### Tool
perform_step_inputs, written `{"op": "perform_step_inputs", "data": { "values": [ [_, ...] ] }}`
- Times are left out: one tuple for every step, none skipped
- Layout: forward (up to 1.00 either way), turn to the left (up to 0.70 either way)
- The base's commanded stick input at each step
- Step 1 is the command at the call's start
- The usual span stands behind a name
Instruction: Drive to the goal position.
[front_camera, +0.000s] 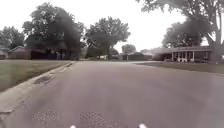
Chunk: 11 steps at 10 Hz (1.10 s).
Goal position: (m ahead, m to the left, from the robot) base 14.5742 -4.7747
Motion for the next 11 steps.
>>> {"op": "perform_step_inputs", "data": {
  "values": [
    [0.5, 0.5],
    [0.5, 0.5],
    [0.5, 0.5],
    [0.5, 0.29],
    [0.5, 0.0],
    [0.5, 0.0],
    [0.5, 0.0],
    [0.5, 0.0],
    [0.5, 0.0],
    [0.5, 0.01],
    [0.5, 0.29]
  ]
}}
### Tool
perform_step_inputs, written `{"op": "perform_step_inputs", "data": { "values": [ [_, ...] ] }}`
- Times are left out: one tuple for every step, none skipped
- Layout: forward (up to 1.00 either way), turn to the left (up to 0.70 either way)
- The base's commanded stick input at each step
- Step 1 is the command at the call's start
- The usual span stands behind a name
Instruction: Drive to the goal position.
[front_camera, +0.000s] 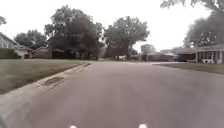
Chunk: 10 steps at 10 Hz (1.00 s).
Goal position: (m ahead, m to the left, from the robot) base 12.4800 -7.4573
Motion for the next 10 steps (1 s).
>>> {"op": "perform_step_inputs", "data": {
  "values": [
    [0.5, 0.5],
    [0.5, 0.5],
    [0.5, 0.5],
    [0.5, 0.5],
    [0.5, 0.5],
    [0.5, 0.5],
    [0.5, 0.44],
    [0.5, 0.28],
    [0.5, 0.11],
    [0.5, 0.0]
  ]
}}
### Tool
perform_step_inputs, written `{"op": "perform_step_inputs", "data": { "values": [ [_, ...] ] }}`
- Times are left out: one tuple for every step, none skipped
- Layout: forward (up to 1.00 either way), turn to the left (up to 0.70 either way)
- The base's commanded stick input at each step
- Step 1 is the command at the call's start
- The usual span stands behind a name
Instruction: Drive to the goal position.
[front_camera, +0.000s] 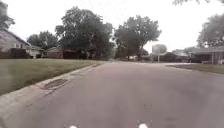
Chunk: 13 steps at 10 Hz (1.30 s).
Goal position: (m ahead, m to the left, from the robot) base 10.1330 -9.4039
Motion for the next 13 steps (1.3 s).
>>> {"op": "perform_step_inputs", "data": {
  "values": [
    [0.5, 0.0],
    [0.5, 0.0],
    [0.5, 0.0],
    [0.5, 0.0],
    [0.5, 0.0],
    [0.5, 0.0],
    [0.5, 0.0],
    [0.5, 0.0],
    [0.5, 0.0],
    [0.5, 0.0],
    [0.5, 0.0],
    [0.5, 0.0],
    [0.5, 0.0]
  ]
}}
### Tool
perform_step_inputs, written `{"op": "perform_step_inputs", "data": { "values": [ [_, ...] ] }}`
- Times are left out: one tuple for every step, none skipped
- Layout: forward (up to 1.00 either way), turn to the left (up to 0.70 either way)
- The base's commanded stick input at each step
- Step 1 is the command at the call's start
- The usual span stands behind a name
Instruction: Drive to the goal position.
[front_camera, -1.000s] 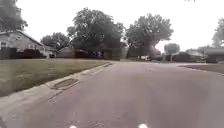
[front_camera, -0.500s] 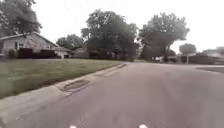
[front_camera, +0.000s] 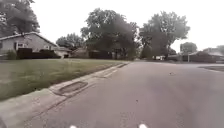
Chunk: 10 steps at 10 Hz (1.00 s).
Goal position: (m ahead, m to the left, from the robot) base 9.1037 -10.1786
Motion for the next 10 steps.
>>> {"op": "perform_step_inputs", "data": {
  "values": [
    [0.5, 0.0],
    [0.5, 0.0],
    [0.5, 0.0],
    [0.5, 0.0],
    [0.5, 0.0],
    [0.5, 0.0],
    [0.5, 0.0],
    [0.5, 0.0],
    [0.5, -0.12],
    [0.5, -0.4]
  ]
}}
